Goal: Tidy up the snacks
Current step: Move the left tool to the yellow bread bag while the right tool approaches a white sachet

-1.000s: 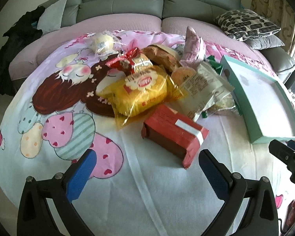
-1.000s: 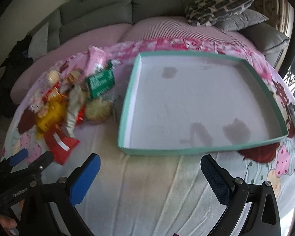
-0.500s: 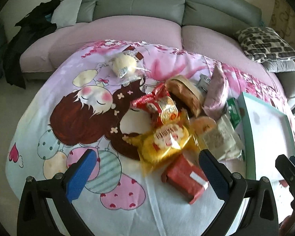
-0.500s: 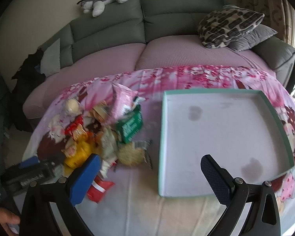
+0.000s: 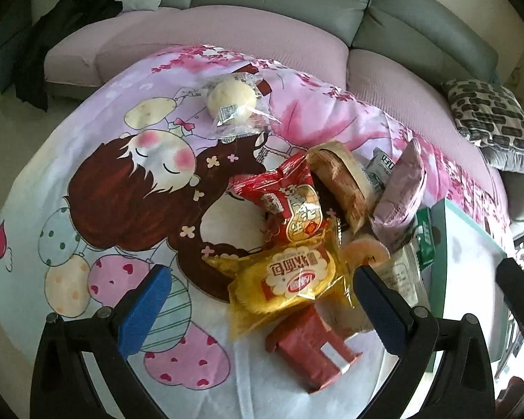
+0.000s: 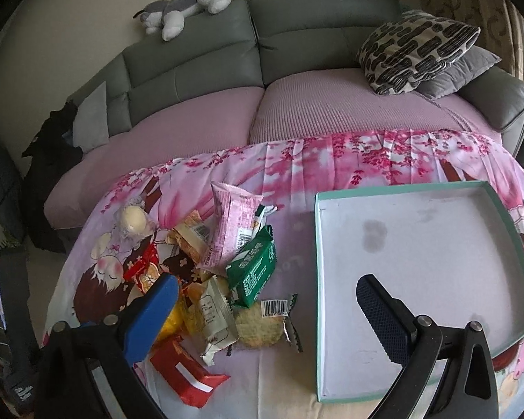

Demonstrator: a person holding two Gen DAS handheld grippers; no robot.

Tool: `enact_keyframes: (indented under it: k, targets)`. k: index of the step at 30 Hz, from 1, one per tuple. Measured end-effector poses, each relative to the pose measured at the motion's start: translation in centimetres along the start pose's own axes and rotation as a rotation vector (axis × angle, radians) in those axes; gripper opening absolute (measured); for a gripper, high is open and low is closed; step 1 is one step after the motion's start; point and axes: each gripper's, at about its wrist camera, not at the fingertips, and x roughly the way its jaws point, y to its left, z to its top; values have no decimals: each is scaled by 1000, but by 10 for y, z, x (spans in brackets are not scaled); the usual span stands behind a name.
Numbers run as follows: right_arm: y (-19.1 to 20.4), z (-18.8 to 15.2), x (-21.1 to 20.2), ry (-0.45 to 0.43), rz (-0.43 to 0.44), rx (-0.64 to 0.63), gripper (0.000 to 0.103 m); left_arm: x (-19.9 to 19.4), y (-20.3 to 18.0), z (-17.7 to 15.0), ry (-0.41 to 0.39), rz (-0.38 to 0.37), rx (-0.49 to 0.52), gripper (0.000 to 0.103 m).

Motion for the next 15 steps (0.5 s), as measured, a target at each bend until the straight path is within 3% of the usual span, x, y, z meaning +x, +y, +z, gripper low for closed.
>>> enact_keyframes:
  k: [5, 9, 15]
  targets:
    - [1, -11, 18, 50, 9, -19, 103, 6, -2, 1, -8, -25, -33, 103]
    - [1, -19, 26, 74, 11, -21, 103, 11, -1, 2, -21, 0, -44, 103]
    - [2, -25, 32, 96, 4, -30, 103, 29, -2, -1, 5, -11, -51, 103]
